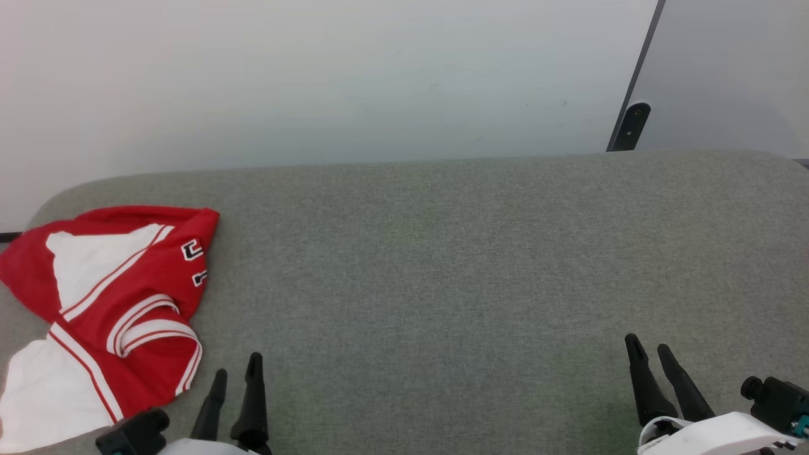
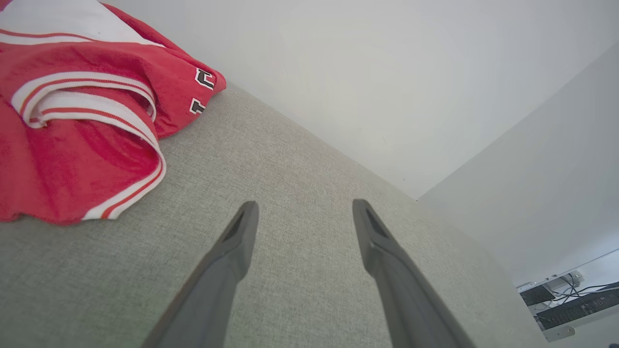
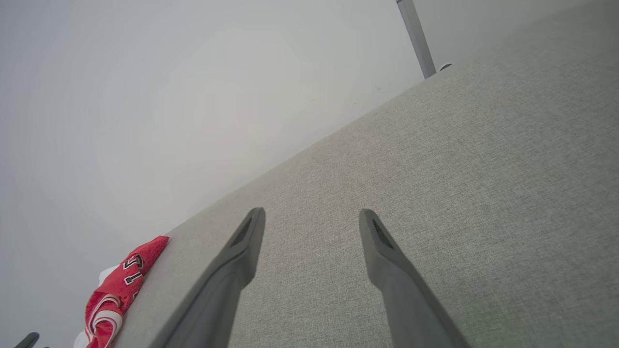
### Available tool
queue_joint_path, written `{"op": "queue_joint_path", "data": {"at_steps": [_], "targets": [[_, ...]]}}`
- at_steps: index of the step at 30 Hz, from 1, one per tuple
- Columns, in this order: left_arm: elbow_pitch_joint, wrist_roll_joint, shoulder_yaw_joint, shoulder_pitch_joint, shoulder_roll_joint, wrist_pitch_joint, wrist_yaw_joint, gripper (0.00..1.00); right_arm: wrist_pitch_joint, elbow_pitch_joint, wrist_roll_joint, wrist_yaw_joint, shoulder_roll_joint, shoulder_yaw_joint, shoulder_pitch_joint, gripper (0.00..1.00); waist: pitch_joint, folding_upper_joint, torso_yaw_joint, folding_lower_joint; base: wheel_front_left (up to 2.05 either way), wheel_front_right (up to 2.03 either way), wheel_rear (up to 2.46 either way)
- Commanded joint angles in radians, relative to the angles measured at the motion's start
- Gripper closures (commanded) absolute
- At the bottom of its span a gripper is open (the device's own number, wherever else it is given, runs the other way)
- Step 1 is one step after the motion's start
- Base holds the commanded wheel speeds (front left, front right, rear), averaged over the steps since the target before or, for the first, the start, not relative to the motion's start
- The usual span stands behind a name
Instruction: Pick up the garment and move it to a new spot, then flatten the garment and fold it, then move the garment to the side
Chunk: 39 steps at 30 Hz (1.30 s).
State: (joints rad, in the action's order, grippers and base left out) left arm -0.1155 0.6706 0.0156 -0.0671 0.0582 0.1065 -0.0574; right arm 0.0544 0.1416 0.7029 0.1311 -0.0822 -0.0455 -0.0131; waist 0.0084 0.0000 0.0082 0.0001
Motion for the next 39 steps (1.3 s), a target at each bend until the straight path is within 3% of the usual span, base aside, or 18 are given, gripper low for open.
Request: {"op": "queue_joint_path", "data": {"at_steps": [1, 39], "targets": [[0.016, -0.028, -0.002, 0.002, 0.006, 0.009, 0.003, 0.0, 0.009, -0.015, -0.031, 0.0, -0.003, -0.005, -0.004, 0.0, -0.001, 0.0, 0.0, -0.0001, 0.0, 0.0, 0.0], [0.037, -0.412, -0.03, -0.064, 0.004, 0.104, 0.032, 0.0, 0.07, -0.08, -0.418, -0.001, 0.015, 0.033, -0.069, 0.0, 0.01, 0.0, -0.001, -0.0001, 0.0, 0.0, 0.0]]}}
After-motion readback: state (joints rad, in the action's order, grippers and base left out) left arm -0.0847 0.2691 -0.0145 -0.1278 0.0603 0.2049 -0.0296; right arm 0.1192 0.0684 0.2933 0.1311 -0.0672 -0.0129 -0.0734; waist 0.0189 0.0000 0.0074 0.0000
